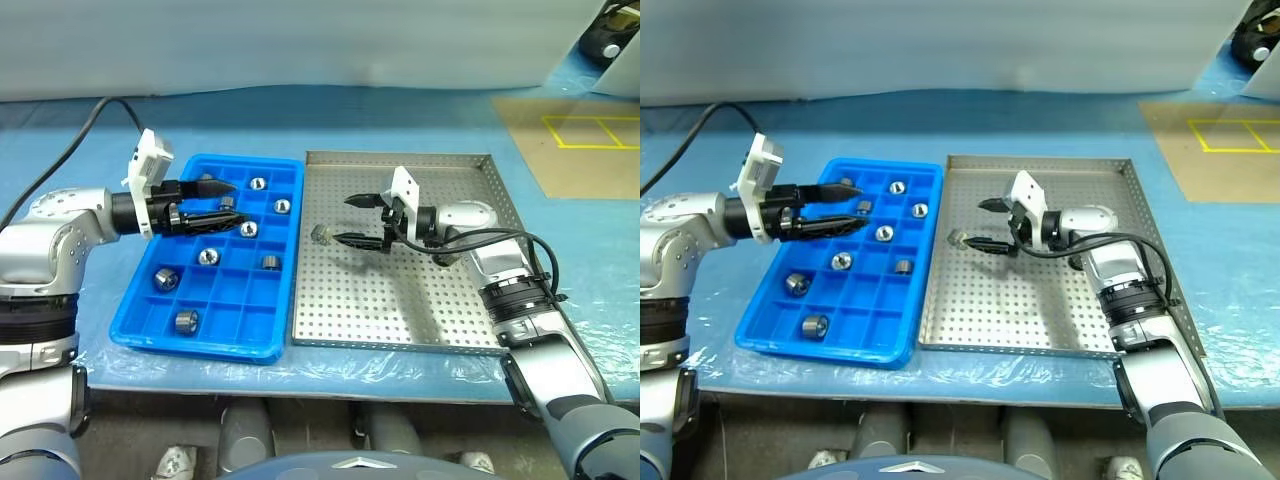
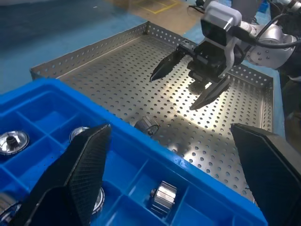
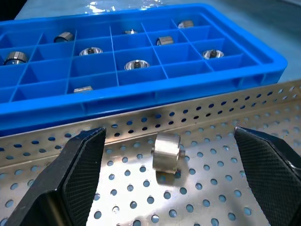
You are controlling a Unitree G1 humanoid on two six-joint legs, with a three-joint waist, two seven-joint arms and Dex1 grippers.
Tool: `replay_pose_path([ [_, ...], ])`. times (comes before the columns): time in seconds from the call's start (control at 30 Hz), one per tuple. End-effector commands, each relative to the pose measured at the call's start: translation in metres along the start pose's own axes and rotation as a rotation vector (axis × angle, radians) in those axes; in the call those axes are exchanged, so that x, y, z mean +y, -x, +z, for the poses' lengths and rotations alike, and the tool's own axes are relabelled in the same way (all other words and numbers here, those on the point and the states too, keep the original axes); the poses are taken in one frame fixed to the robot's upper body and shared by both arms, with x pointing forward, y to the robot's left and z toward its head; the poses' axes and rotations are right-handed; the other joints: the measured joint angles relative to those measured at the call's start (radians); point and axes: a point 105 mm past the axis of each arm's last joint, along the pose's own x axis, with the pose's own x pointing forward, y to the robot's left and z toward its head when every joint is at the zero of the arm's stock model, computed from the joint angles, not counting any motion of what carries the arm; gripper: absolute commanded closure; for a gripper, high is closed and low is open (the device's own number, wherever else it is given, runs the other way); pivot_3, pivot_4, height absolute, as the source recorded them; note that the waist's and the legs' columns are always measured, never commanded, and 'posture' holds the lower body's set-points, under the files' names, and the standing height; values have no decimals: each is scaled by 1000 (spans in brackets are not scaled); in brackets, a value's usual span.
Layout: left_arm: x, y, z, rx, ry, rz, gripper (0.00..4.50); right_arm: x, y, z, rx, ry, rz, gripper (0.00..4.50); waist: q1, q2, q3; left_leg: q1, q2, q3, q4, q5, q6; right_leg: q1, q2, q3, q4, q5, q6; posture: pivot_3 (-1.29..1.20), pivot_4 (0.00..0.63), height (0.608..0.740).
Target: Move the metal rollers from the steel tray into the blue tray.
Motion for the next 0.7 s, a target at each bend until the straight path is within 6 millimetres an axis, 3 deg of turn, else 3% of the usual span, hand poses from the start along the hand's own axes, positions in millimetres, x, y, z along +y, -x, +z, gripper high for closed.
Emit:
replay_pose_path([
  [0.03, -11, 12, 22, -63, -60, 27, 182, -3, -10, -9, 17, 13, 10, 0, 5, 0, 0, 0, 0, 0, 0, 0, 0, 0, 0, -1, 0, 0, 0, 111, 150, 740],
  [0.13, -16, 12, 20, -59, -58, 30, 182, 0, -18, -19, 24, 2, 24, 0, 14, 0, 0, 0, 0, 0, 1, 0, 0, 0, 0, -3, 1, 0, -1, 119, 150, 740],
  [0.4, -13, 11, 24, -61, -46, 56, 182, -9, -57, -15, -42, -17, -66, 0, 22, 0, 0, 1, 1, -1, 3, 1, -2, -2, 0, -4, 8, -2, -3, 114, 150, 740],
  [0.7, -15, 7, 22, -38, -49, 36, 182, -9, -54, -30, -20, -22, -80, 0, 22, 0, 0, 0, 5, -3, 4, 3, -5, -3, 1, -4, 12, -3, -5, 100, 150, 740],
])
